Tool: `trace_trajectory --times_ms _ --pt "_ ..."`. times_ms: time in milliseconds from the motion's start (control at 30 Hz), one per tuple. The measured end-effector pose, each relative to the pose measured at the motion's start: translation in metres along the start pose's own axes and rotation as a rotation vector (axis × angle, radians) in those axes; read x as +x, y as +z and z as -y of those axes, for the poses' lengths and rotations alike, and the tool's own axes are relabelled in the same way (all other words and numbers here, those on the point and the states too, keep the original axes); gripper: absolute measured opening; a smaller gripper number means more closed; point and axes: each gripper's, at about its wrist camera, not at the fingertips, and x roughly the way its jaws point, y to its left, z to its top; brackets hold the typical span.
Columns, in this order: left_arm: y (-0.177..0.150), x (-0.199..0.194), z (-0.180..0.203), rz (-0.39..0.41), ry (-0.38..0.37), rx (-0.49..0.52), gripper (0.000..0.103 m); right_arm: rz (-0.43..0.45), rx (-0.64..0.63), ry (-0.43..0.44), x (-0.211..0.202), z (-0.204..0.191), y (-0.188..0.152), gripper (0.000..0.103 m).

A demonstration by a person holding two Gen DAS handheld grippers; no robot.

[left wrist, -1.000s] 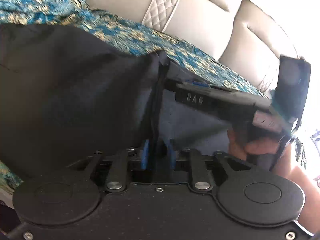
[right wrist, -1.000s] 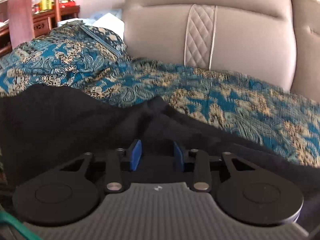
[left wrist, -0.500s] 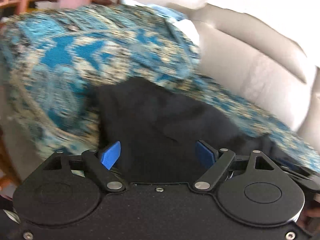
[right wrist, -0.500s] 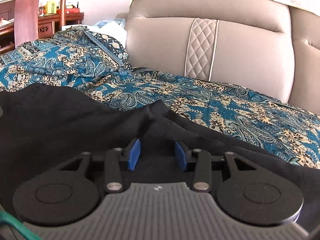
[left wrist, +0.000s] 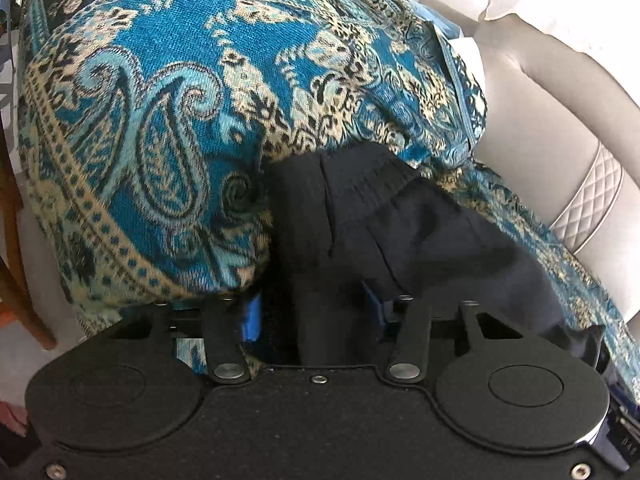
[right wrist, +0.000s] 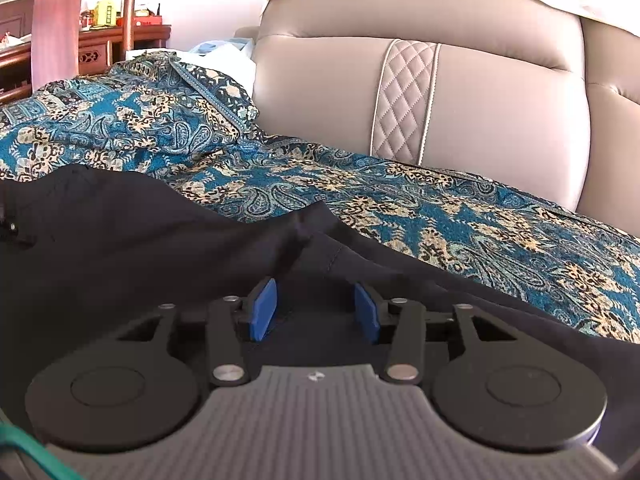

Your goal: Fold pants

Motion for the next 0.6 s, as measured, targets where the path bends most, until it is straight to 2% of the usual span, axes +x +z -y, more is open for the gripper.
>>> trace_trajectory --times_ms 100,133,233,267,367,433,467,600 --pt "0.002 -0.002 -0.001 0.009 -0.025 -0.01 0.034 0.002 -0.009 -0.003 0.0 -0.001 0.0 0.062" --pt "0.001 -0.005 0.0 0.019 -0.032 0.003 0.029 0.003 -0.011 -0.004 0.0 -0.002 0.0 0.062" --pt "-0.008 -0.012 0.008 0.052 -0.006 0.084 0.024 0.005 -0.011 -0.003 0.0 -0.001 0.0 0.062" --pt "-0.014 -0.016 0.015 0.078 0.023 0.138 0.021 0.005 -0.01 -0.003 0.0 -0.001 0.0 0.063" --pt "-0.038 -0.031 0.048 0.202 0.099 0.383 0.017 0.005 -0.01 -0.004 0.0 -0.001 -0.001 0.063" --pt "-0.054 -0.036 0.067 0.25 0.107 0.532 0.017 0.005 -0.01 -0.004 0.0 -0.001 -0.001 0.063" --pt "-0.058 -0.038 0.073 0.253 0.1 0.564 0.018 0.005 -0.01 -0.004 0.0 -0.001 -0.001 0.063" --pt "-0.06 -0.036 0.08 0.195 0.043 0.525 0.022 0.005 -0.008 -0.004 0.0 -0.001 -0.001 0.064"
